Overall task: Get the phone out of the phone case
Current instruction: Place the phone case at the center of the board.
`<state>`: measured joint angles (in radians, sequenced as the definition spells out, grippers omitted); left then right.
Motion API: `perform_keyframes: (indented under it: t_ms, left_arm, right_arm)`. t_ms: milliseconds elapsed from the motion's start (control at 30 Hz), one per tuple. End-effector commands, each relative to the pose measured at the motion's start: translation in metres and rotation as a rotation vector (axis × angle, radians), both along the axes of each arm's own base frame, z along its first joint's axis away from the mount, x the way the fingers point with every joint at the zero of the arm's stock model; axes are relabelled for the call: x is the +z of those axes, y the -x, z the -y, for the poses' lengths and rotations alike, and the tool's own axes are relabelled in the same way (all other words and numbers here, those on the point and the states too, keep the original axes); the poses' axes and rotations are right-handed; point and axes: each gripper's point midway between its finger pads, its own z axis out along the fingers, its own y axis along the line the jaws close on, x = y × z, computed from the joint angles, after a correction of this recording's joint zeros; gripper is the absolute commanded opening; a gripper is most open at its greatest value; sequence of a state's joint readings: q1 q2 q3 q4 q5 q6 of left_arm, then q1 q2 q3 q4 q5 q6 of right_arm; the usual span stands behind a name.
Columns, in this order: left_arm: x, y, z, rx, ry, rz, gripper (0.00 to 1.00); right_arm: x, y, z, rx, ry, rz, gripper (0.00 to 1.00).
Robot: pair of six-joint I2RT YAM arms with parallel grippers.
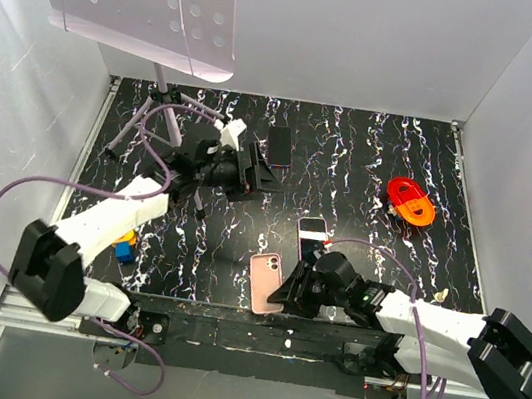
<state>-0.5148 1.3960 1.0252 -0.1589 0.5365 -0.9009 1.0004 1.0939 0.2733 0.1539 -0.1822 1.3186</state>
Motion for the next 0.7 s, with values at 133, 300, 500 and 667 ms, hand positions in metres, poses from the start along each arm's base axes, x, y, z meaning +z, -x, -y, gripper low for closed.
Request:
perform_keyframes:
  t_ms: [133, 300, 500, 667]
  left_arm:
    - [0.039, 0.054, -0.028, -0.069, -0.069, 0.216, 0.85]
    - [0.044, 0.070, -0.034, -0.097, -0.070, 0.265, 0.86]
    - [0.052, 0.090, -0.041, -0.110, -0.039, 0.300, 0.89]
    - [0.045, 0.109, -0.049, -0.116, -0.011, 0.285, 0.93]
  right_arm:
    - [0.041, -0.033, 0.040, 0.064, 0.347, 0.232, 0.79]
    - [0.056, -0.083, 0.081, 0.017, 0.464, 0.261, 0.81]
    - [0.060, -0.140, 0.087, 0.157, 0.512, 0.275, 0.84]
    - [0.030, -0.163, 0.078, 0.320, 0.596, 0.224, 0.85]
